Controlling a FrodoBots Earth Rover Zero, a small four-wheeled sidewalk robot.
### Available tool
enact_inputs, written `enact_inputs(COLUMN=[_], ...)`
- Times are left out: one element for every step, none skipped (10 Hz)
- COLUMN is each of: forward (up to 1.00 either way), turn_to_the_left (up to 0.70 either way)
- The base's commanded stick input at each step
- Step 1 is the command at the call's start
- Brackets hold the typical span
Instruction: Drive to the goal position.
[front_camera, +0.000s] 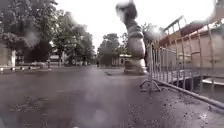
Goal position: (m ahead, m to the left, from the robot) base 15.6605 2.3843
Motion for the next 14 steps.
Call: enact_inputs(forward=[0.85, 0.85, 0.85, 0.85, 0.85, 0.85, 0.85, 0.85, 0.85, 0.85, 0.85, 0.85, 0.85, 0.85], turn_to_the_left=[0.00, 0.00, 0.00, 0.00, 0.00, 0.00, 0.00, 0.00, 0.00, 0.00, 0.00, 0.00, 0.00, 0.00])
